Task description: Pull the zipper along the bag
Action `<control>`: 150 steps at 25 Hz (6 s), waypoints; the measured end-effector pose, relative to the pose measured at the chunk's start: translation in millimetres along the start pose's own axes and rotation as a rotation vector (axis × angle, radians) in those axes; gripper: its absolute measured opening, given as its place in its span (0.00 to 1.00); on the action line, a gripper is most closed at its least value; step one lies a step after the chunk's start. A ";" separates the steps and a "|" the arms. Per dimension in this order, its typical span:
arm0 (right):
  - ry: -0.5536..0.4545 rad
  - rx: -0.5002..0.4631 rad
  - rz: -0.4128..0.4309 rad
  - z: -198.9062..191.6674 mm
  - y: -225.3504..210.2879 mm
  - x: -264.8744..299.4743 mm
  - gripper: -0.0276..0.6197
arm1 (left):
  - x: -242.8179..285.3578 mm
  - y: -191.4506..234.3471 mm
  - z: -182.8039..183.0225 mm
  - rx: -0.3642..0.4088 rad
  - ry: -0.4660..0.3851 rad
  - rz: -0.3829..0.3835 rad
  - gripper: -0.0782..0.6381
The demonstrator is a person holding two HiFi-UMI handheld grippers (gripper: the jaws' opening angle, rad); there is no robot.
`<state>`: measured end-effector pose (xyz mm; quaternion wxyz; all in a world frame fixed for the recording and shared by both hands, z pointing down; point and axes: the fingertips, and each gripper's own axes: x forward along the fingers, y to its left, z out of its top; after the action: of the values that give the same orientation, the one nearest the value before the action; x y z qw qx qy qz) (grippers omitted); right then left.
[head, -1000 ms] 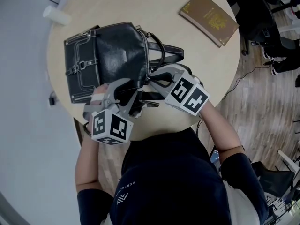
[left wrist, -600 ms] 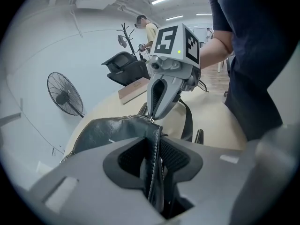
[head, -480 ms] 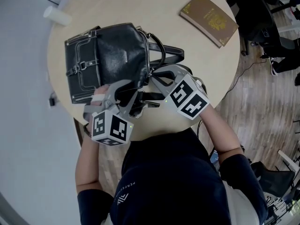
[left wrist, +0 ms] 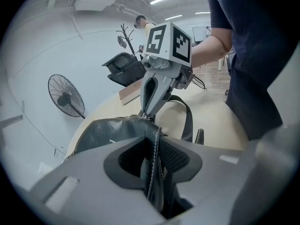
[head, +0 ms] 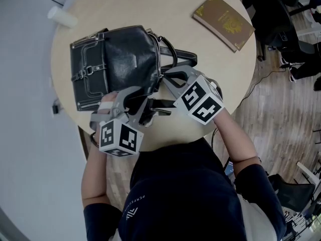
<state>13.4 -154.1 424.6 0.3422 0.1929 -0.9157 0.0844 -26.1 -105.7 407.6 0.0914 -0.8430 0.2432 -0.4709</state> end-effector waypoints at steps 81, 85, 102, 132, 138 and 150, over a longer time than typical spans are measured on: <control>0.113 -0.170 -0.062 0.6 -23.1 11.5 0.06 | 10.9 -15.6 12.6 0.150 -0.008 -0.077 0.24; 0.113 -0.206 -0.045 2.7 -21.2 14.1 0.06 | 10.6 -15.3 12.9 0.149 -0.006 -0.080 0.24; 0.099 -0.197 -0.047 6.3 -31.1 21.8 0.06 | 10.4 -16.7 14.0 0.152 0.002 -0.109 0.24; 0.088 -0.211 -0.211 39.2 -105.5 40.9 0.07 | 7.9 -16.4 14.6 0.052 -0.033 -0.140 0.24; 0.086 -0.213 -0.221 40.7 -109.4 46.7 0.07 | 10.1 -16.1 13.4 0.039 -0.026 -0.152 0.24; 0.069 -0.215 -0.233 34.7 -103.6 41.0 0.13 | 10.8 -12.5 13.1 -0.073 -0.034 -0.153 0.26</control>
<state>7.0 -270.6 427.9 0.3996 0.2570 -0.8786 -0.0477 -6.4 -101.2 413.5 0.0283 -0.8697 0.1937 -0.4531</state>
